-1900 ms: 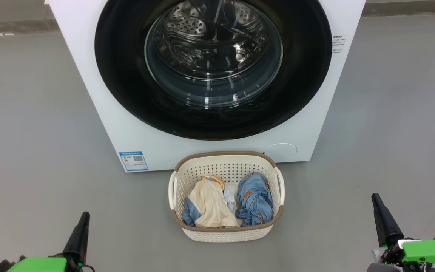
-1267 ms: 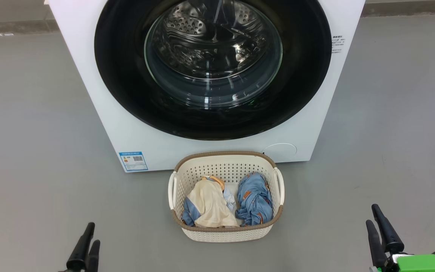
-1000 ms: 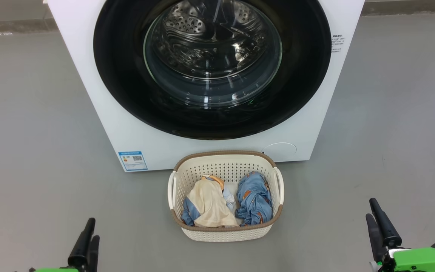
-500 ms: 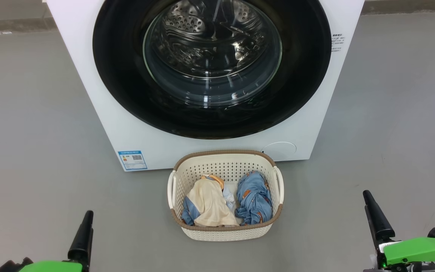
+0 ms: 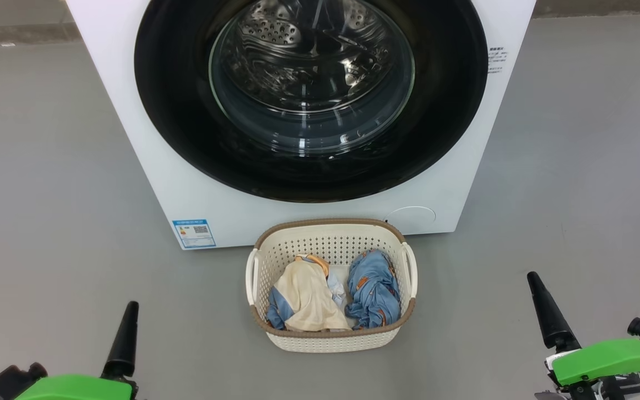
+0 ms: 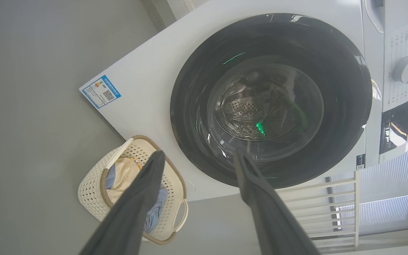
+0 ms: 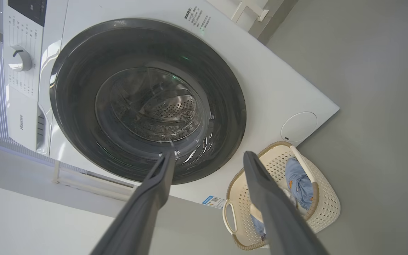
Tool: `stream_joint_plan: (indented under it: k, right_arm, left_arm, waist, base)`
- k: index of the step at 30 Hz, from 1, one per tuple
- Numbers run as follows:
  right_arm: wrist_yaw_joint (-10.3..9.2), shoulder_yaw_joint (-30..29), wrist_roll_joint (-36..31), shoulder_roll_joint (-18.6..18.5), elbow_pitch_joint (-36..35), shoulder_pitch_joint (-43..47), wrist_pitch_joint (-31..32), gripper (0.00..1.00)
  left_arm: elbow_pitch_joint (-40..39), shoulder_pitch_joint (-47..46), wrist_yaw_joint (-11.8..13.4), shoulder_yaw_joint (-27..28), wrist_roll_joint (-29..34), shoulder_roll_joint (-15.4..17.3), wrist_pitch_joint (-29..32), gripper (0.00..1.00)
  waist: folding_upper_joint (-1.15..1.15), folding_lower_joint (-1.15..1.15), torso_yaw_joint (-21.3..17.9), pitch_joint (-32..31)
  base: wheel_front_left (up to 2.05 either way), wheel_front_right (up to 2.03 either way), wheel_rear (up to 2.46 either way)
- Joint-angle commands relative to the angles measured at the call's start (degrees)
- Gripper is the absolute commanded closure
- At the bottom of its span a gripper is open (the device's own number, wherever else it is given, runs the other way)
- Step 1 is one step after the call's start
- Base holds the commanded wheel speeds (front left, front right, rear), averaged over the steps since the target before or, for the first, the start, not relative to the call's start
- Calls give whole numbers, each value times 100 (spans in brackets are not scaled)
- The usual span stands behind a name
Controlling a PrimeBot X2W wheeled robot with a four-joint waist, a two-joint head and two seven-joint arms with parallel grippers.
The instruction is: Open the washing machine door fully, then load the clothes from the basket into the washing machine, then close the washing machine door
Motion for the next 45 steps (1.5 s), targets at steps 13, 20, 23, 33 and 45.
stream_joint_plan:
  k: [13,20,23,33,45]
  right_arm:
    - [5,260,-1265,-230,-239,-345,-281,0]
    - [5,299,-1810,-266,-265,-345,-399,0]
    - [6,290,-2044,-275,-273,-340,-449,0]
    - [6,302,-2783,-307,-311,-307,-616,0]
    - [7,394,-3531,-407,-295,-361,-801,0]
  left_arm:
    - [-258,-287,-15,-97,1221,332,-291,0]
    - [-309,-262,-16,-143,1748,382,-410,0]
    - [-340,-269,-16,-159,1966,412,-461,0]
    - [-430,-259,-18,-203,2667,515,-632,0]
    - [-480,-281,-19,-283,3383,616,-820,0]
  waist:
    - [0,-1,-17,-12]
    - [0,-1,-38,-22]
    - [0,-1,-34,-25]
    - [0,-1,-16,-31]
    - [0,-1,-36,-49]
  base:
    - [0,0,0]
    - [0,0,0]
    - [0,0,0]
    - [0,0,0]
    - [0,0,0]
